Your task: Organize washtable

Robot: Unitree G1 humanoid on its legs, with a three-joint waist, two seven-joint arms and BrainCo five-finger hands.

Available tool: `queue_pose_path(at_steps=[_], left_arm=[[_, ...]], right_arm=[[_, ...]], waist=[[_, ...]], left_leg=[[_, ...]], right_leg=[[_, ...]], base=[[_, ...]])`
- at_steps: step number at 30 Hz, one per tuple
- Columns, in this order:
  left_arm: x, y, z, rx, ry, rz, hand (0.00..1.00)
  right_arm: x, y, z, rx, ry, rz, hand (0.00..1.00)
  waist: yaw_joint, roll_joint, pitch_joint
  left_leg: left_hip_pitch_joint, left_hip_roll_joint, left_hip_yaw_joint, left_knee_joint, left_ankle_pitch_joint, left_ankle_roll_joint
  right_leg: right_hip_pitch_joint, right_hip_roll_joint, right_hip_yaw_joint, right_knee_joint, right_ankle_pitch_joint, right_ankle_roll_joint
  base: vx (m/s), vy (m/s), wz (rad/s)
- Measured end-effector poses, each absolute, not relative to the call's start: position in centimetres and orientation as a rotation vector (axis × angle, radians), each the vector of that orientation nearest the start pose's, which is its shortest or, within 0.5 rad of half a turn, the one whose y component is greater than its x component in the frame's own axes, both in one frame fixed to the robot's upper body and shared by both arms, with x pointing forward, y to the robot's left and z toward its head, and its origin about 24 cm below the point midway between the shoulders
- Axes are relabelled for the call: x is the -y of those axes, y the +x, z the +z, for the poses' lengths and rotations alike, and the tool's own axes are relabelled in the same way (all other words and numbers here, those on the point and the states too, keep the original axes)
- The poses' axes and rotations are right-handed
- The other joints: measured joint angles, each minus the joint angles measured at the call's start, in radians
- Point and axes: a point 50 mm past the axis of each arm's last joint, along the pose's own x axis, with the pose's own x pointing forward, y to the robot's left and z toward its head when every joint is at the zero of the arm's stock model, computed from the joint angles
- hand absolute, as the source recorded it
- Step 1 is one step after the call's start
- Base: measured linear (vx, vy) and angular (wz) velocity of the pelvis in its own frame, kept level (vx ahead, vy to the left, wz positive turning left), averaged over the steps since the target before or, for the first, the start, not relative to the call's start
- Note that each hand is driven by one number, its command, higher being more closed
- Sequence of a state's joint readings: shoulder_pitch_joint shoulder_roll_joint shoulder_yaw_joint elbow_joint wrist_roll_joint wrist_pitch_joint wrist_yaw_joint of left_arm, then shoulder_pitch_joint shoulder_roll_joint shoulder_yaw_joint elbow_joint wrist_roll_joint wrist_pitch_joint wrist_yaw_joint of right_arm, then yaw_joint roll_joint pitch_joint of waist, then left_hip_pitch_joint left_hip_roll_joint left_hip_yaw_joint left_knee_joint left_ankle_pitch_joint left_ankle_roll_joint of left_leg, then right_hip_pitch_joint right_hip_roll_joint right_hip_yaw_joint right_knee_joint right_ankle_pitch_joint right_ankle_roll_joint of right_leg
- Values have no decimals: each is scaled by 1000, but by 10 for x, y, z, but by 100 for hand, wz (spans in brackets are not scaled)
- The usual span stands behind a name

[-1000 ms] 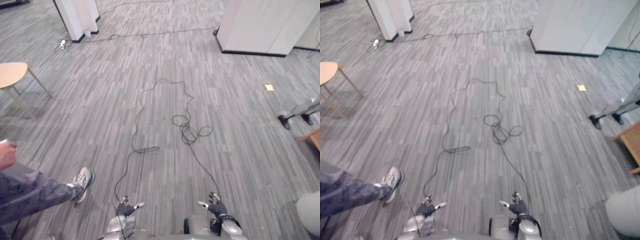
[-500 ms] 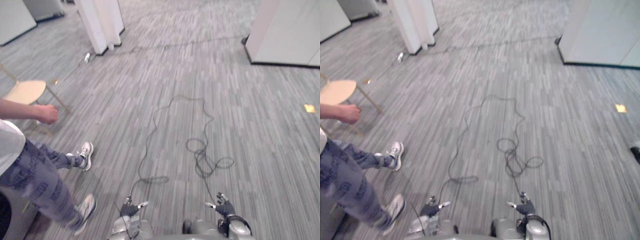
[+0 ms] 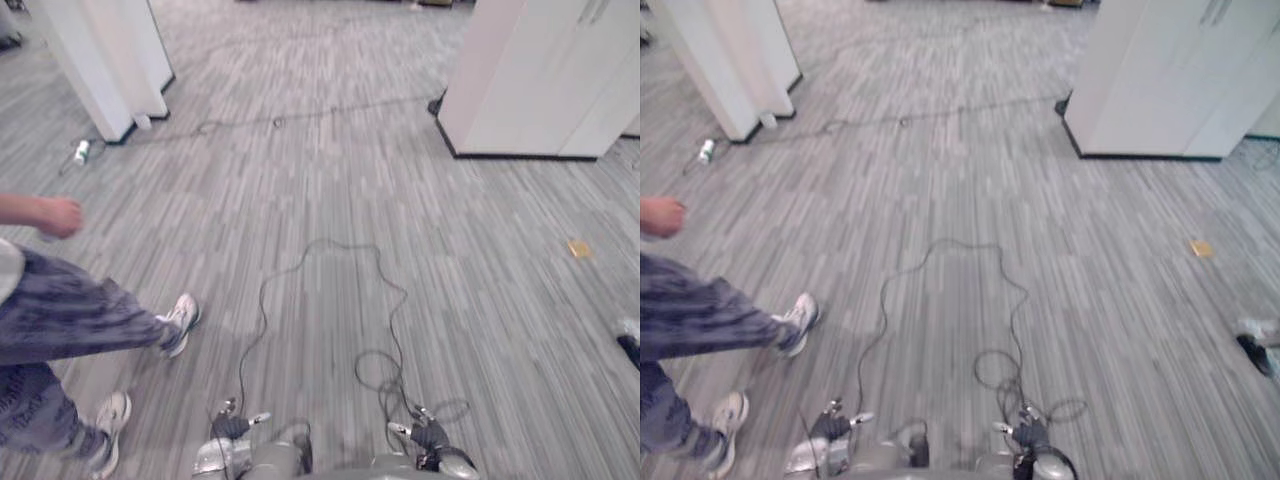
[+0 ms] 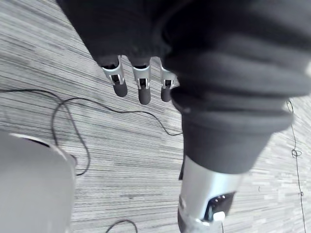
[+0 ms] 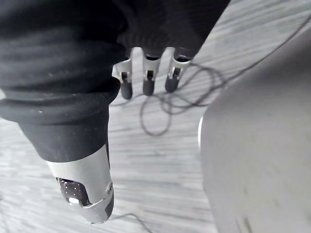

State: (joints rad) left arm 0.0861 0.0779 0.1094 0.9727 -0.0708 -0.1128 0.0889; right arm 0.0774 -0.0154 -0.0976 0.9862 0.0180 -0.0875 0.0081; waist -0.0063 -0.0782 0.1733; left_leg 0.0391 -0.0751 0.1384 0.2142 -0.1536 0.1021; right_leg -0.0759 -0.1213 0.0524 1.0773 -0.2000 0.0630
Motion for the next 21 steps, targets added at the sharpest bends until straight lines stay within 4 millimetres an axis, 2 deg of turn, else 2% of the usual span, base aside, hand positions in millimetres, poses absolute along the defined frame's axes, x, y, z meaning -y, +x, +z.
queue_pose_path(at_steps=[1,2,3,4,5,6,7,8,9,10,11,12,13,14,15,16,17,18,19,20,21], left_arm=[[-200,112,-151,-951,7,271,0],[-198,110,-152,-967,19,253,0],[-198,109,-153,-973,20,250,0],[-196,109,-154,-983,21,244,0],[-194,111,-153,-981,26,232,0],[-187,116,-153,-977,20,216,0],[-184,115,-154,-980,12,212,0],[-178,115,-155,-982,1,203,0],[-168,122,-153,-960,-29,200,0],[-165,124,-153,-956,-45,203,0],[-163,126,-152,-949,-75,225,0],[-162,127,-150,-932,-120,265,0],[-160,128,-150,-926,-135,277,0],[-162,130,-148,-910,-137,284,0],[-165,131,-146,-897,-130,287,0],[-168,132,-145,-884,-117,287,0],[-174,134,-142,-862,-103,291,0],[-179,135,-141,-852,-88,297,0],[-182,135,-141,-851,-82,300,0],[-185,133,-141,-853,-69,301,0],[-186,127,-142,-855,-87,321,0]], right_arm=[[174,119,-152,-951,49,-127,0],[175,123,-149,-925,46,-130,0],[175,125,-148,-913,50,-130,0],[175,129,-146,-893,54,-130,0],[176,130,-145,-888,56,-130,0],[175,133,-144,-878,65,-122,0],[174,133,-143,-876,66,-122,0],[174,134,-143,-875,64,-123,0],[179,137,-141,-863,55,-129,0],[181,137,-140,-857,55,-137,0],[184,139,-138,-843,45,-139,0],[187,141,-135,-830,26,-134,0],[190,141,-135,-834,18,-136,0],[191,140,-136,-841,14,-146,0],[189,138,-137,-850,18,-150,0],[183,137,-138,-858,32,-145,0],[177,138,-139,-864,41,-129,0],[171,143,-140,-865,39,-103,0],[169,143,-140,-871,42,-100,0],[167,141,-143,-892,48,-100,0],[169,138,-145,-907,43,-102,0]], waist=[[-7,14,3],[-19,20,3],[-27,22,3],[-40,26,5],[-43,26,4],[-55,29,6],[-63,32,4],[-68,40,3],[-57,68,0],[-56,77,5],[-62,99,17],[-57,122,27],[-54,132,35],[-41,147,43],[-26,139,44],[-17,124,41],[-3,113,37],[1,109,38],[5,107,39],[24,99,44],[38,114,43]], left_leg=[[69,13,-3,-36,-27,7],[118,26,-5,-55,-59,5],[140,32,-7,-65,-72,2],[183,39,-19,-85,-92,-9],[219,40,-34,-106,-108,-22],[280,43,-71,-139,-128,-55],[295,49,-91,-133,-136,-68],[309,62,-120,-103,-142,-79],[269,99,-134,48,-145,-97],[233,106,-124,157,-124,-129],[158,122,-111,357,-59,-182],[43,167,-85,630,146,-237],[-4,210,-65,751,154,-236],[-74,270,-11,915,110,-184],[-121,288,20,969,79,-156],[-174,285,40,966,49,-149],[-252,278,67,895,9,-150],[-331,251,81,753,-21,-141],[-360,230,79,656,-23,-138],[-392,185,52,416,-8,-151],[-408,158,7,153,31,-209]], right_leg=[[-82,21,-51,-58,-58,-25],[-160,45,-94,-179,-88,-34],[-193,56,-113,-256,-87,-35],[-232,75,-150,-463,-55,-31],[-244,85,-172,-640,10,-30],[-258,98,-185,-824,148,-51],[-253,103,-180,-830,209,-69],[-237,108,-177,-819,301,-110],[-223,115,-198,-739,240,-128],[-208,114,-205,-716,200,-130],[-160,122,-222,-715,163,-132],[-75,137,-220,-746,115,-136],[-26,155,-217,-764,98,-142],[80,182,-198,-809,70,-157],[151,184,-179,-844,49,-161],[212,174,-157,-883,31,-158],[267,159,-127,-925,10,-155],[316,141,-103,-949,-12,-142],[334,130,-93,-956,-24,-137],[373,98,-69,-972,-51,-119],[418,87,-37,-1002,-62,-119]], base=[[555,183,-5],[555,183,1],[643,135,18],[557,100,30],[1052,151,66],[822,87,73],[1017,76,93],[855,41,78],[836,35,66],[797,17,46],[783,2,21],[779,6,6],[753,39,-22],[567,48,-37],[670,51,-45],[619,47,-59],[751,95,-65],[631,121,-63],[762,238,-65],[610,243,-78],[714,360,-81]])
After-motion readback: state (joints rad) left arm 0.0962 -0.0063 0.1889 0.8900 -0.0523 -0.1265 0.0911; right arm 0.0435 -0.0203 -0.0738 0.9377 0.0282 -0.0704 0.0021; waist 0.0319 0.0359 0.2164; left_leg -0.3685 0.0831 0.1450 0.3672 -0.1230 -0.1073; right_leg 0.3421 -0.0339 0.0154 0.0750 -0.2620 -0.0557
